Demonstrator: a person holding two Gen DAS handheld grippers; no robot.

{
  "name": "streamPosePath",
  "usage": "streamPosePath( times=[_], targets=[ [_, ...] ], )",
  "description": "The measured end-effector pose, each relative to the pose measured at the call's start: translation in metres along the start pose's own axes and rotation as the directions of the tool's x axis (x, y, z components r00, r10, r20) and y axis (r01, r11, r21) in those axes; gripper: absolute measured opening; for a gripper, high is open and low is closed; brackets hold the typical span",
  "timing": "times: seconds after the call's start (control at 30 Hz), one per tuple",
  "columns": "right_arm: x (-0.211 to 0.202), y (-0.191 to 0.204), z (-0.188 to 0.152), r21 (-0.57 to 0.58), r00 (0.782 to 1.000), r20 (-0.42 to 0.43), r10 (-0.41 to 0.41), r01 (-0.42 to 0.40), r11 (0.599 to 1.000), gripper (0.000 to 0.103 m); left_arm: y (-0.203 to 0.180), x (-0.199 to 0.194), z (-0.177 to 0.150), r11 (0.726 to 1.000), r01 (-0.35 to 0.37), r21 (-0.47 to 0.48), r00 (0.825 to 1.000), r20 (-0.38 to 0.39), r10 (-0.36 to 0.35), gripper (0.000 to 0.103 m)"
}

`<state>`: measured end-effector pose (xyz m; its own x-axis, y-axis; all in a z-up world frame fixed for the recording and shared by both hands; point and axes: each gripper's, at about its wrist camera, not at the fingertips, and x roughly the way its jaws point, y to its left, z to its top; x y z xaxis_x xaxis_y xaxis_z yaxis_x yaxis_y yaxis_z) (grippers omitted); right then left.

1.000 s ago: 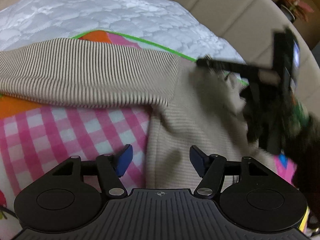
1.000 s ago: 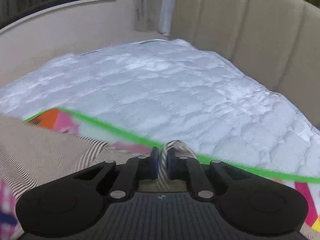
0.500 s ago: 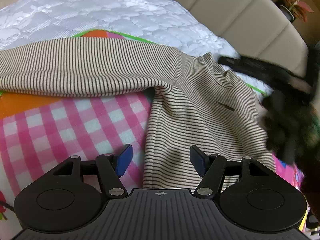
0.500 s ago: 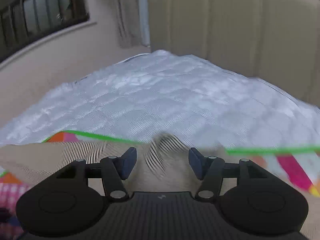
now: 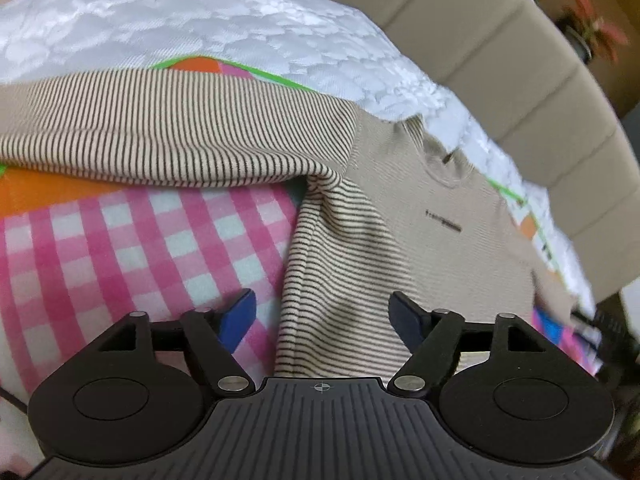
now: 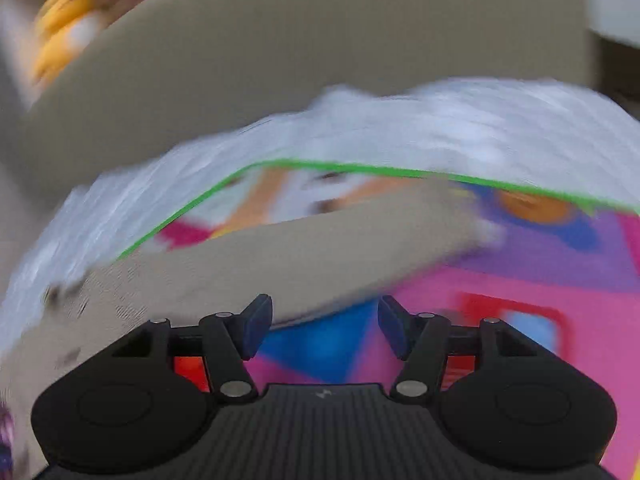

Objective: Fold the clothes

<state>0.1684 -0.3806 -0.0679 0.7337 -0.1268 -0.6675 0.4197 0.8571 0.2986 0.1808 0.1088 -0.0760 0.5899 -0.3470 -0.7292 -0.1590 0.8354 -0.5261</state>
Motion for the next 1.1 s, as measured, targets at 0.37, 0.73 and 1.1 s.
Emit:
streamPosePath(
  times=[0.37,0.73,1.1],
  targets=[
    [0.033,-0.08,0.019,0.271,0.996,0.082,-0.033,0.01,0.962,0.057,0.002,0.009,0.001,0.995,0.078,-0.055,0.997,0.025,-0.076,0.103],
    [0.015,0.033,0.064,-0.176,0.974,0.222,0.034,0.006,0.984,0.009,0.003,0.012,0.003,0.993,0.087,-0.075,0.996,0.042,-0.084,0.103],
    [-0.056,0.239,0.06,-0.49,0.884,0.158,0.44,-0.317,0.812,0.009,0.028,-0.01,0.014,0.973,0.08,-0.214,0.992,0.115,-0.056,0.103]
  ],
)
